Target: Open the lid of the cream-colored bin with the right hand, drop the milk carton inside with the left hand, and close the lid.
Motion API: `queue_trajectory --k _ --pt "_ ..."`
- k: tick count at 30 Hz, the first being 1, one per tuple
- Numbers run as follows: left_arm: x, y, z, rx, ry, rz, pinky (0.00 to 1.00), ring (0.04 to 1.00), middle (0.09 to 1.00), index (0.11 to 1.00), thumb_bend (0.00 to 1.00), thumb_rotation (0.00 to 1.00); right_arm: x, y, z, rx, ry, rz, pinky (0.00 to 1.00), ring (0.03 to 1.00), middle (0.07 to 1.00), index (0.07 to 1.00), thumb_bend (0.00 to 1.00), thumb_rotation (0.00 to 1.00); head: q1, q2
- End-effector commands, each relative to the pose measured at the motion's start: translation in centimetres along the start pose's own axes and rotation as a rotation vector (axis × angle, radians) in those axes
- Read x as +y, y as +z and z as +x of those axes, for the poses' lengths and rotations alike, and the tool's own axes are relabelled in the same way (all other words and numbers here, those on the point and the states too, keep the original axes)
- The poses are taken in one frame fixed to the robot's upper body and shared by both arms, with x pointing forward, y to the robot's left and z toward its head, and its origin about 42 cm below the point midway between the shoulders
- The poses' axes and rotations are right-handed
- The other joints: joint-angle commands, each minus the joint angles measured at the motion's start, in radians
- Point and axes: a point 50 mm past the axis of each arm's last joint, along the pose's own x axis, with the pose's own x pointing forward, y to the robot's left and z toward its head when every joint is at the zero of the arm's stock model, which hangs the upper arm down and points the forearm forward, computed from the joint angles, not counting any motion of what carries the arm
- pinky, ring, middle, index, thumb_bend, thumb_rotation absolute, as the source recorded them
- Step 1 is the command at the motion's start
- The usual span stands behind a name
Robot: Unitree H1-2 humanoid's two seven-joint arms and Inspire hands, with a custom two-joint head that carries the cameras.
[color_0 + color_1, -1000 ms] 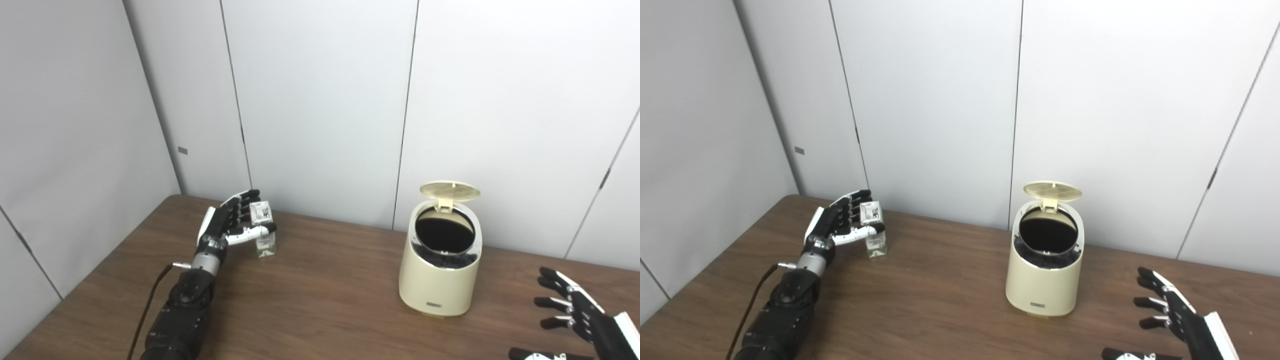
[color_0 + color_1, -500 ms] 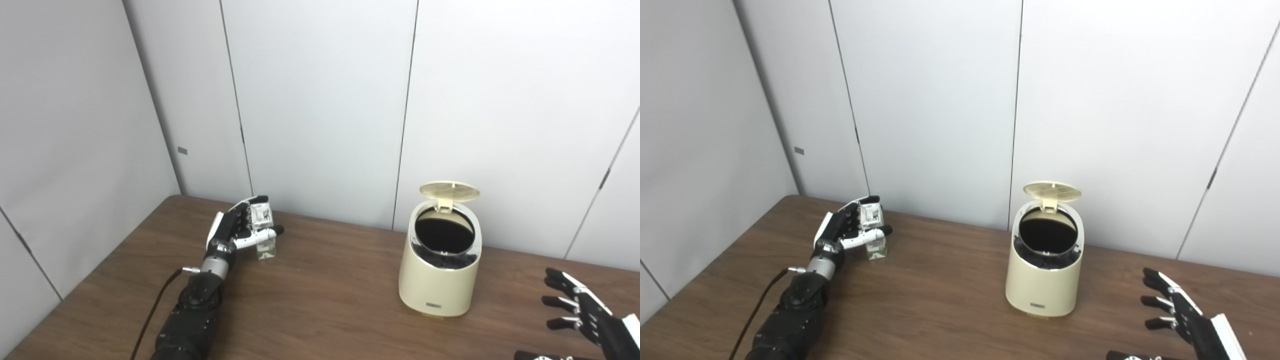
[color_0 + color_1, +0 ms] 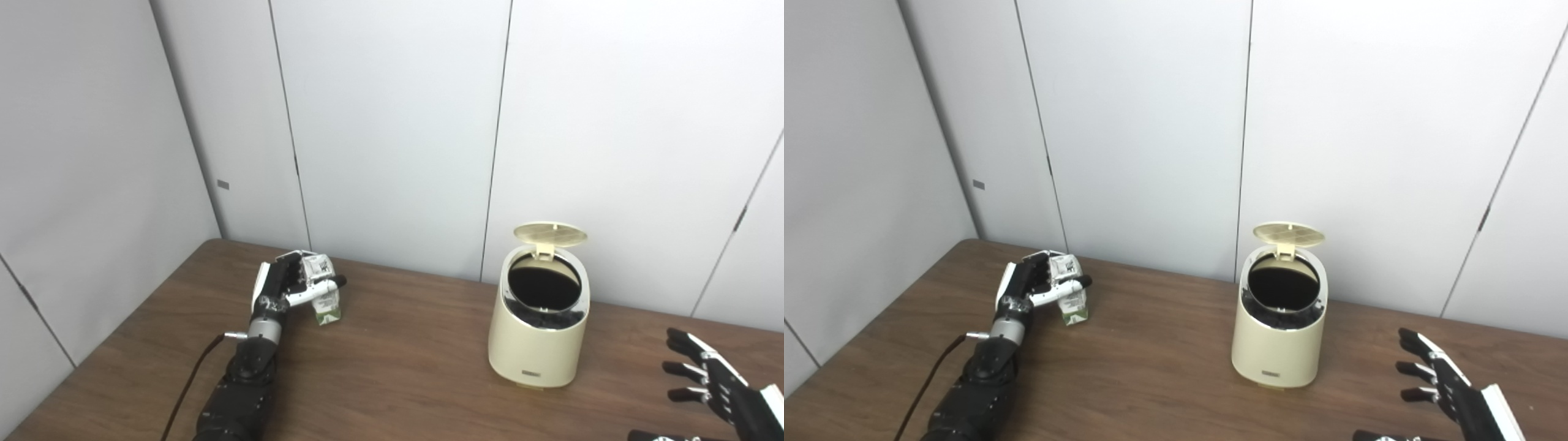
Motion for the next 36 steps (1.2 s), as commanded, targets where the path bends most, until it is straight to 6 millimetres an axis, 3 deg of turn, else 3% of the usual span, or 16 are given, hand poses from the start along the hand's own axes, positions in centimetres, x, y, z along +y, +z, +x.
queue_trajectory --k 1,11,15,18,29,36 --pt "1.3 2.9 1.7 -0.125 0.051 0.011 0.40 0.451 0.477 0.494 0.52 0.00 -0.5 1.5 0.4 -0.063 -0.015 -0.004 0.69 0.822 0.901 0.900 0.74 0.00 0.002 0.004" --pt "0.5 4.1 0.8 -0.199 0.038 0.033 0.39 0.447 0.478 0.492 0.52 0.00 -0.2 1.8 0.6 -0.079 -0.021 -0.003 0.69 0.822 0.899 0.902 0.73 0.00 -0.032 0.007" --pt "-0.8 5.8 -0.2 -0.290 0.042 0.047 0.39 0.449 0.471 0.502 0.52 0.00 0.0 2.3 0.9 -0.082 -0.016 0.044 0.78 0.854 0.919 0.927 0.69 0.00 -0.058 0.008" --pt "-1.7 7.4 -1.0 -0.340 0.056 0.054 0.40 0.454 0.469 0.508 0.52 0.00 0.0 2.2 1.1 -0.092 -0.013 0.039 0.79 0.855 0.918 0.929 0.69 0.00 -0.081 0.011" --pt "-5.0 12.9 -4.6 -0.461 -0.039 0.023 0.42 0.493 0.488 0.495 0.52 0.00 0.2 -0.7 2.1 -0.120 -0.016 0.015 0.74 0.841 0.899 0.906 0.76 0.00 -0.183 0.033" --pt "-8.5 16.1 -6.8 -0.528 -0.091 -0.047 0.43 0.492 0.488 0.494 0.52 0.00 1.0 -2.0 2.6 -0.131 -0.017 0.005 0.67 0.814 0.893 0.896 0.78 0.03 -0.232 0.045"
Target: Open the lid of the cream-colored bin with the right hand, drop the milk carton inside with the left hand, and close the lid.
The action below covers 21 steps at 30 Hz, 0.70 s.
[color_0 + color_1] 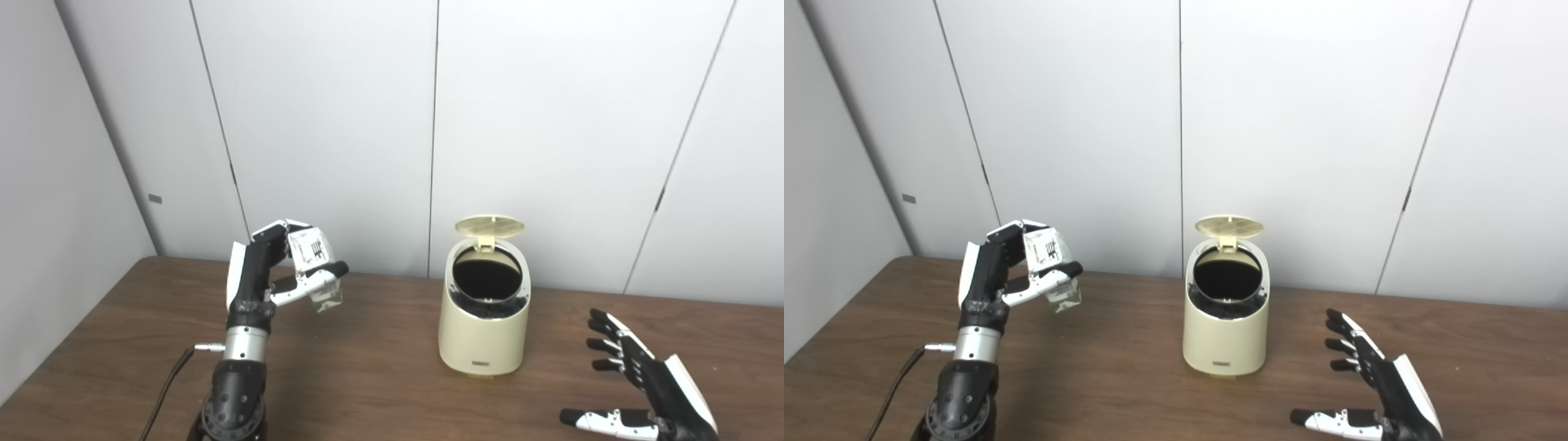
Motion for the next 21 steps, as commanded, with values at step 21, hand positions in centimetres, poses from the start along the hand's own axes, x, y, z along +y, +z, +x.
queue_trajectory --k 21 --pt "-10.9 5.7 2.8 -0.249 -0.188 -0.199 0.48 0.501 0.484 0.496 0.52 0.00 0.9 1.5 1.2 -0.138 -0.038 -0.036 0.59 0.748 0.877 0.884 0.79 0.14 -0.113 0.020"
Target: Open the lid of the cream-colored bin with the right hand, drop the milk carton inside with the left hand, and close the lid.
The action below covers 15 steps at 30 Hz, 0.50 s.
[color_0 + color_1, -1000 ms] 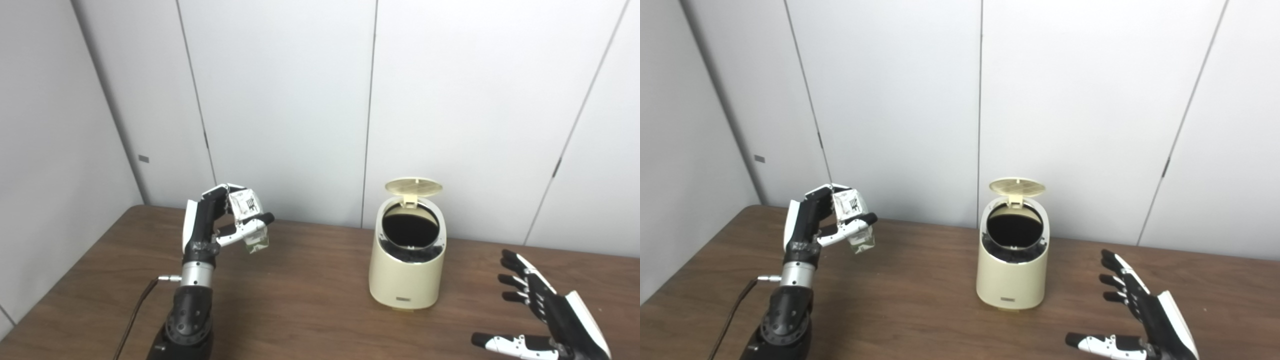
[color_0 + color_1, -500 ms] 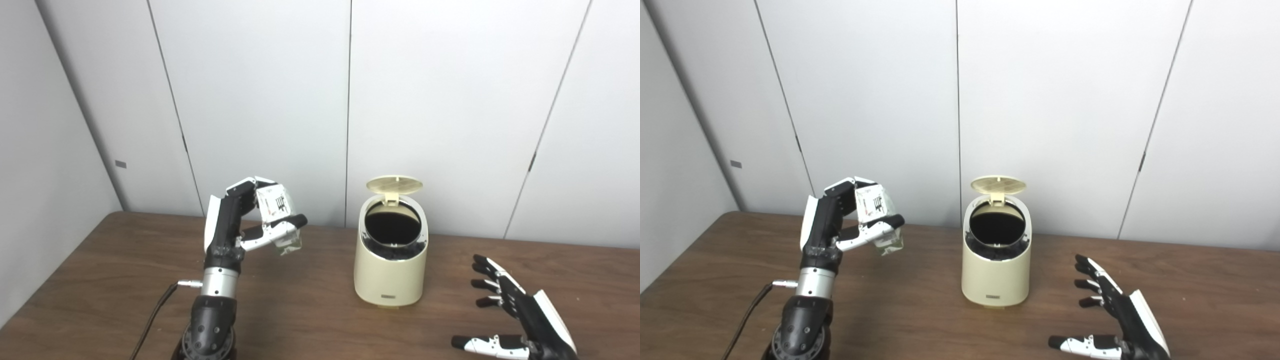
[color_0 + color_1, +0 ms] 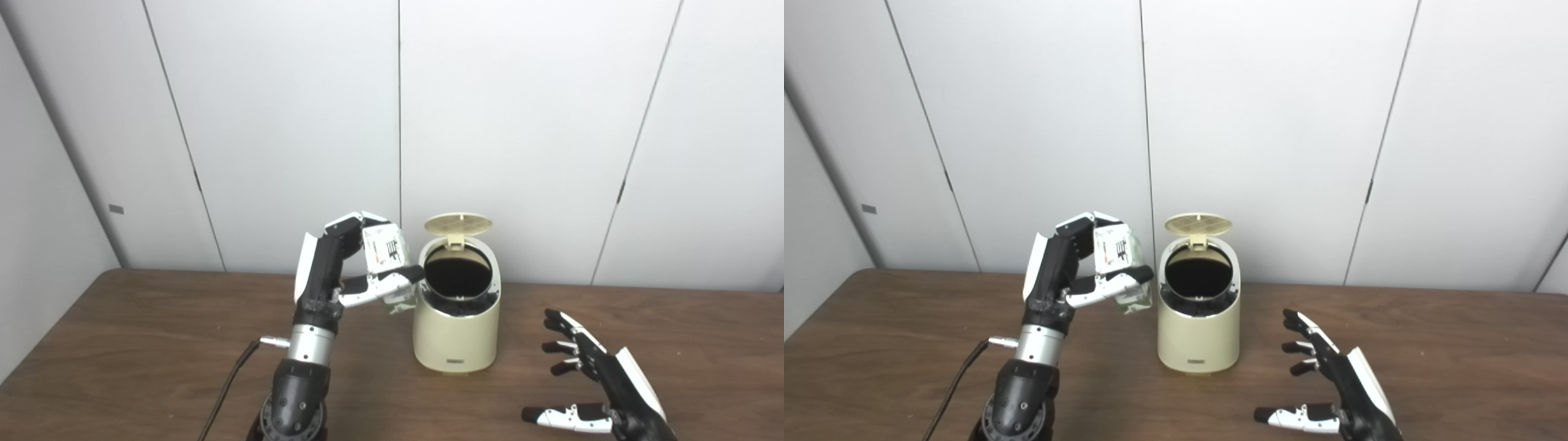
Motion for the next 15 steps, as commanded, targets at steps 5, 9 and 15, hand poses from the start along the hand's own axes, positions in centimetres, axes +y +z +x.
queue_trajectory --k 5,9,15 --pt "-1.7 1.5 3.6 -0.206 -0.042 -0.029 0.48 0.496 0.481 0.497 0.52 0.00 -0.6 2.1 0.9 -0.098 -0.042 -0.016 0.58 0.743 0.883 0.894 0.78 0.16 -0.020 0.004" --pt "-2.5 1.0 4.4 -0.212 -0.066 -0.005 0.49 0.496 0.481 0.498 0.52 0.00 -0.7 2.2 0.8 -0.090 -0.051 -0.013 0.62 0.757 0.883 0.891 0.79 0.16 -0.028 0.007" --pt "-4.1 0.4 5.6 -0.207 -0.112 0.046 0.50 0.498 0.482 0.496 0.52 0.00 -0.8 2.2 0.6 -0.090 -0.059 -0.012 0.62 0.773 0.885 0.889 0.80 0.16 -0.038 0.008"
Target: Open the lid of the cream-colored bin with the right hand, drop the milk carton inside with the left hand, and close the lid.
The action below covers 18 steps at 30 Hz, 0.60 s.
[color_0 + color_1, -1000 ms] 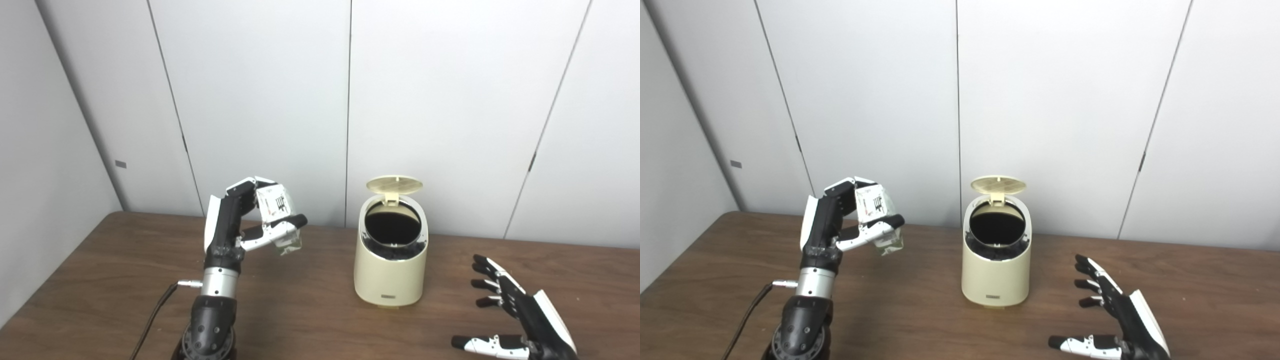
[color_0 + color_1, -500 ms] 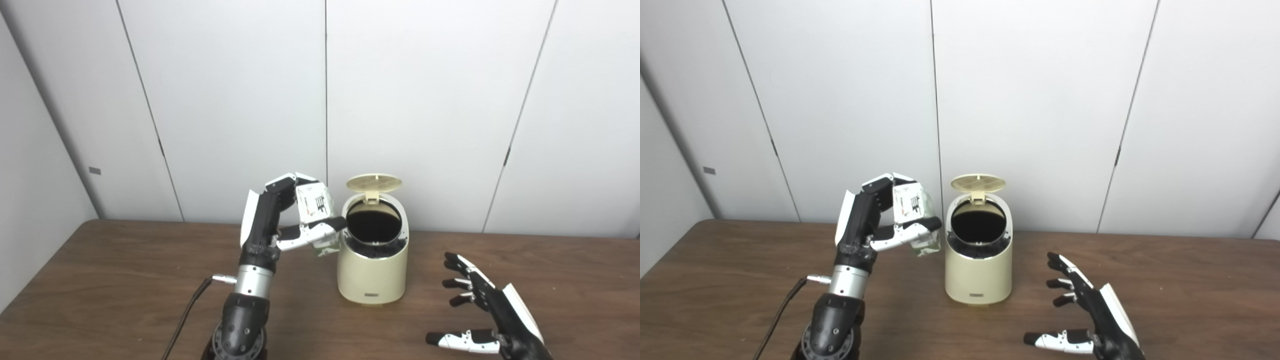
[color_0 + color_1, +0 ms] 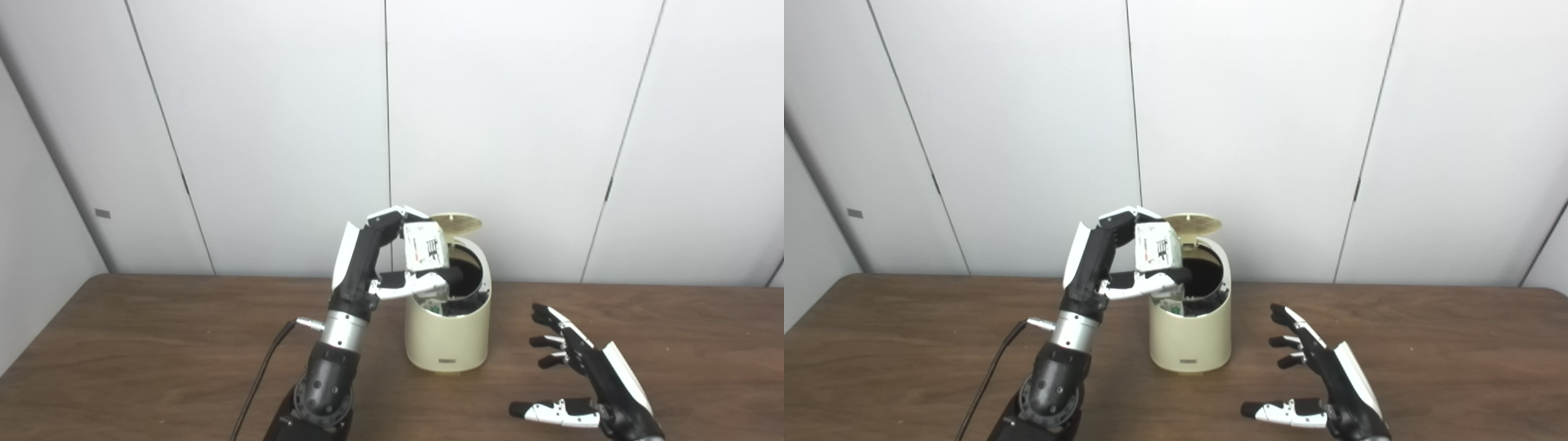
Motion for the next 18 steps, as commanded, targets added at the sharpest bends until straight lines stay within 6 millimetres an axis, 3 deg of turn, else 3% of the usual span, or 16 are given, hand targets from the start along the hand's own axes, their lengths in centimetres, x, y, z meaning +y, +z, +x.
queue_trajectory --k 1,9,18 --pt "0.0 2.2 3.3 -0.137 0.015 0.024 0.50 0.501 0.486 0.492 0.52 0.00 -0.9 1.5 0.7 -0.074 -0.048 -0.015 0.62 0.775 0.883 0.887 0.80 0.16 -0.004 0.001" --pt "-1.3 1.5 5.1 -0.175 -0.005 0.154 0.49 0.492 0.497 0.481 0.52 0.00 -1.1 1.4 0.3 -0.078 -0.058 -0.005 0.61 0.787 0.881 0.882 0.80 0.15 -0.014 0.008" --pt "-1.9 -0.1 5.7 -0.234 0.017 0.315 0.48 0.495 0.493 0.483 0.52 0.00 -1.2 1.5 -0.2 -0.061 -0.062 0.000 0.64 0.804 0.886 0.891 0.79 0.16 -0.022 0.013"
